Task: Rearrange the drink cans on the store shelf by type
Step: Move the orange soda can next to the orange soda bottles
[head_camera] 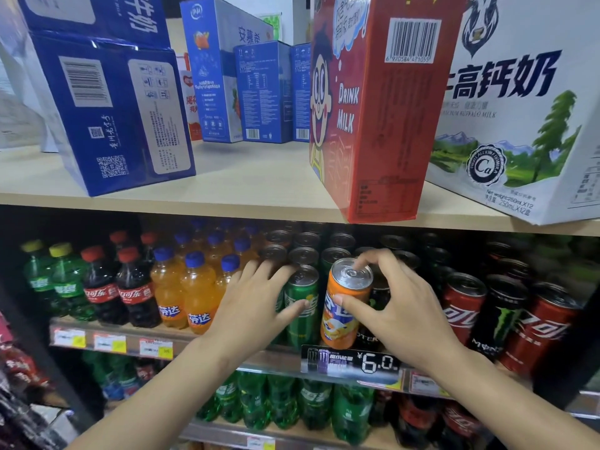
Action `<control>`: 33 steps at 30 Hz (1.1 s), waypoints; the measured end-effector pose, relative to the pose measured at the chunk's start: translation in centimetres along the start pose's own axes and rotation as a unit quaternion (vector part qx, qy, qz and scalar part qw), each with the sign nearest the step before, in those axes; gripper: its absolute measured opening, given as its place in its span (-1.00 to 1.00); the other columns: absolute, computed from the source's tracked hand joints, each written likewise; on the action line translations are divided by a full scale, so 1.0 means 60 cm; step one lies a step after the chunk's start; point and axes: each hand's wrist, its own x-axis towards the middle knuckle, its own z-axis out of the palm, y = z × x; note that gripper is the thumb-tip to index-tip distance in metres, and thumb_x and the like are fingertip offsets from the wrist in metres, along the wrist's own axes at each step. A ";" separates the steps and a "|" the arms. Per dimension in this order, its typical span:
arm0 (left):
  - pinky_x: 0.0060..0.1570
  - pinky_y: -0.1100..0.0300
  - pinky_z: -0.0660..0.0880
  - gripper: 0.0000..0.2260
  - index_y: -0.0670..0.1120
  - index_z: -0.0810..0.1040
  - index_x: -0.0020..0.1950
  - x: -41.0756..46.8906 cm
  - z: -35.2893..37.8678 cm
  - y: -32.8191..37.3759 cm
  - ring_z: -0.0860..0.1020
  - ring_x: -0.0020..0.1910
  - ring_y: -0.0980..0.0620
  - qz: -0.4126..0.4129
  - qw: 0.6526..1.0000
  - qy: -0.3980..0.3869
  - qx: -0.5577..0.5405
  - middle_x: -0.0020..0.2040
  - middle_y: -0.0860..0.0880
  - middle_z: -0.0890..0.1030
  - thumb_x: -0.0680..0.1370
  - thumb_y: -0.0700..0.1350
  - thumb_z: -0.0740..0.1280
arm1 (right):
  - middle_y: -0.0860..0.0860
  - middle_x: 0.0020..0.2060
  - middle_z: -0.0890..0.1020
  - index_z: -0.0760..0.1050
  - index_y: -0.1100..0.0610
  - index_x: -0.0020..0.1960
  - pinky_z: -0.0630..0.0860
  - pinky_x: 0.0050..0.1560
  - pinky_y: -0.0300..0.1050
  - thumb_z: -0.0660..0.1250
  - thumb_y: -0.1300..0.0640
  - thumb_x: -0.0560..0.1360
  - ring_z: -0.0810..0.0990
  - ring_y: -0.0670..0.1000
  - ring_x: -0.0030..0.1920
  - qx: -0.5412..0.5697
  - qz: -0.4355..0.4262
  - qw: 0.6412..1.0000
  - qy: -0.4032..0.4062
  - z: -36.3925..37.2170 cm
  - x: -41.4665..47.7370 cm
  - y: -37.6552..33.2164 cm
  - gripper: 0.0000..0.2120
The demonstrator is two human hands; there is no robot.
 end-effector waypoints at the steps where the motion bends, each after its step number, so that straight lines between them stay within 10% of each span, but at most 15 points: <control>1: 0.13 -0.02 0.42 -0.49 0.10 0.42 0.36 0.003 0.000 0.002 0.41 0.22 -0.08 -0.003 1.000 0.001 0.004 0.26 0.02 0.52 0.50 0.32 0.22 | -0.20 0.04 0.59 0.41 -0.15 0.05 0.41 0.03 -0.08 0.51 -0.12 0.36 0.53 -0.02 0.08 0.007 0.001 1.000 0.002 -0.004 -0.004 -0.002 -0.63; 10: 0.15 -0.07 0.38 -0.49 0.14 0.46 0.30 0.015 -0.001 0.007 0.41 0.24 -0.09 -0.013 1.000 0.005 0.006 0.26 0.04 0.55 0.49 0.39 0.12 | -0.20 0.12 0.62 0.42 -0.12 -0.03 0.54 0.08 0.09 0.55 -0.07 0.32 0.59 -0.07 0.15 0.085 0.001 0.996 0.038 -0.056 -0.055 -0.017 -0.64; 21: 0.26 -0.01 0.30 -0.49 -0.03 0.51 0.21 0.025 -0.011 0.032 0.43 0.24 -0.11 -0.004 0.999 0.024 -0.024 0.15 -0.06 0.62 0.42 0.29 0.38 | -0.23 0.14 0.64 0.41 -0.09 -0.09 0.50 -0.01 -0.32 0.49 -0.16 0.23 0.61 -0.11 0.15 0.139 0.020 0.988 0.065 -0.105 -0.099 -0.017 -0.63; 33: 0.15 0.05 0.27 -0.44 -0.01 0.55 0.27 0.028 0.002 0.064 0.39 0.18 -0.04 0.047 0.998 0.033 -0.033 0.14 0.02 0.61 0.47 0.35 0.21 | -0.20 0.12 0.67 0.42 -0.06 -0.14 0.61 -0.16 -0.23 0.53 -0.09 0.21 0.63 -0.11 0.13 0.175 0.061 0.979 0.091 -0.118 -0.117 0.010 -0.64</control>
